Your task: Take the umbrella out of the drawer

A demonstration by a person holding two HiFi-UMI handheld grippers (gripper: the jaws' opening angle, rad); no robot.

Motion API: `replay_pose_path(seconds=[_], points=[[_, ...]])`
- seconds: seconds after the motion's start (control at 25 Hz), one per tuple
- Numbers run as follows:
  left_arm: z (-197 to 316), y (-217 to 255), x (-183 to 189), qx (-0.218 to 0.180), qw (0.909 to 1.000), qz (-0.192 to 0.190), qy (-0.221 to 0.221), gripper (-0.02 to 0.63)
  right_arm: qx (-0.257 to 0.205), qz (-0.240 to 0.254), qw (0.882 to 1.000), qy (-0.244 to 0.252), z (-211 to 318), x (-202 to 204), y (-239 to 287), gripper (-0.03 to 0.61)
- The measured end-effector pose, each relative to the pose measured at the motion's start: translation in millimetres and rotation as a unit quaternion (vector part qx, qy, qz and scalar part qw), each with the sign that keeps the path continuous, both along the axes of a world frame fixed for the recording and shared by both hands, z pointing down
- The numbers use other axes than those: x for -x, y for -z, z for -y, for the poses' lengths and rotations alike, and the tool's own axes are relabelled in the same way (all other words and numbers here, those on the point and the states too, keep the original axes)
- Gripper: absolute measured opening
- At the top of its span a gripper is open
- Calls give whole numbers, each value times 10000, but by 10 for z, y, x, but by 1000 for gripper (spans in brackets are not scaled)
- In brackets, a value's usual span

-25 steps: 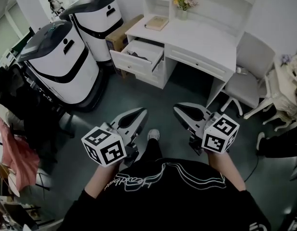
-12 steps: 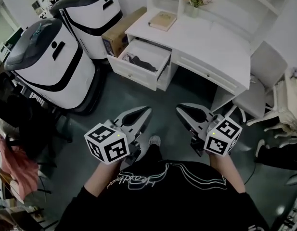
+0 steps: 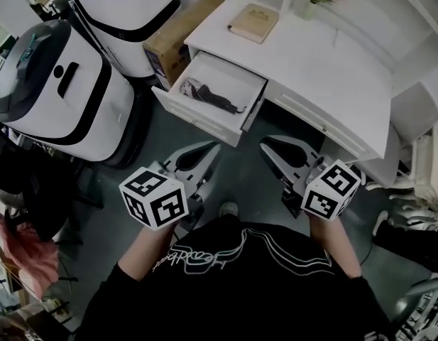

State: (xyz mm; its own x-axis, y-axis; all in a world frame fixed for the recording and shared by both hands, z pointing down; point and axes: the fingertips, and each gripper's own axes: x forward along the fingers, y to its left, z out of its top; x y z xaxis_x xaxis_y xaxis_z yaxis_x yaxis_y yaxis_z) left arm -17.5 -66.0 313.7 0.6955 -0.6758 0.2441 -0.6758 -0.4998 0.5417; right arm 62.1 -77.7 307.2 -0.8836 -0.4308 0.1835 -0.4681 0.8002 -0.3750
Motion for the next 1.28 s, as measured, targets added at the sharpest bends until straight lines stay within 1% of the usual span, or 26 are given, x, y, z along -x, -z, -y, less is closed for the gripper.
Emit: replay_pose_path(seconds=[0.16, 0.32, 0.56, 0.64, 0.76, 0.84, 0.96, 1.16, 1.28], points=[[238, -102, 137, 38, 9999, 48, 86, 20, 0, -78, 9999, 130, 238, 134, -109, 51], [415, -188, 295, 99, 9994, 33, 319, 20, 93, -138, 9997, 196, 451, 207, -271, 55], [737, -272, 517, 194, 9979, 63, 619, 20, 181, -369, 9986, 345, 904, 388, -490, 122], [896, -319, 611, 255, 9970, 80, 728, 20, 191, -473, 9978, 419, 1122, 482, -584, 139], [1170, -426, 788, 412, 9951, 107, 897, 20, 251, -679, 9961, 506, 1506, 648, -778, 184], [1359, -478, 919, 504, 9935, 105, 1013, 20, 405, -762, 9946, 578, 1755, 774, -934, 208], [1625, -549, 1108, 605, 9910, 78, 1190, 20, 640, -871, 9914, 736, 2079, 979, -1189, 222], [1942, -797, 1400, 865, 9856, 37, 1453, 20, 654, -1384, 9824, 1068, 2480, 1282, -1654, 229], [2086, -1029, 1588, 1106, 9806, 38, 1616, 20, 732, -1684, 9743, 1307, 2663, 1454, -1995, 232]])
